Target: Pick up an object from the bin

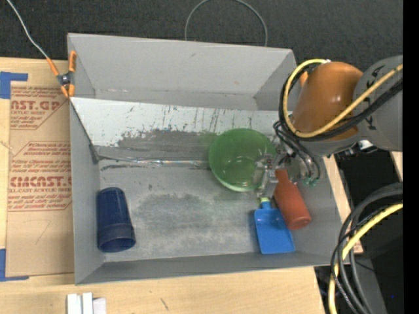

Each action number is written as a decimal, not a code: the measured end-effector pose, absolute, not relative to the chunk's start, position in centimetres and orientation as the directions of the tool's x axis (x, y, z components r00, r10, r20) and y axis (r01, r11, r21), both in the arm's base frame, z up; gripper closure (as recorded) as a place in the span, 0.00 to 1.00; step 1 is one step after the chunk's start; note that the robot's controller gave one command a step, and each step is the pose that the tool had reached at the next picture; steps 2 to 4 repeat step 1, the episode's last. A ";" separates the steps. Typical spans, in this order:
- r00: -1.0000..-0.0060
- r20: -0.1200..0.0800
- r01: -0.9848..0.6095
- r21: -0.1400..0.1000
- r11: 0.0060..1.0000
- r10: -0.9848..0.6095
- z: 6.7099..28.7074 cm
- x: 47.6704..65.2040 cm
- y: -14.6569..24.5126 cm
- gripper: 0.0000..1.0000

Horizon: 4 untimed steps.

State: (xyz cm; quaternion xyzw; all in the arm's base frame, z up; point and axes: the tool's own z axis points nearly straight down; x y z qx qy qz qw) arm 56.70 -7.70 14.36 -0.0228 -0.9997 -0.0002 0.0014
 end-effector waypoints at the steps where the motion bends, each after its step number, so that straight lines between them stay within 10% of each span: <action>1: -1.000 0.006 0.005 0.002 1.000 0.005 16.0 56.6 -7.2 1.00; 4: -1.000 0.006 0.005 0.002 1.000 0.005 16.0 56.6 -7.2 1.00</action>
Offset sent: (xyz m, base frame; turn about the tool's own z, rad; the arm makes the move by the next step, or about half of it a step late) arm -0.0259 0.0102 0.0340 -0.0881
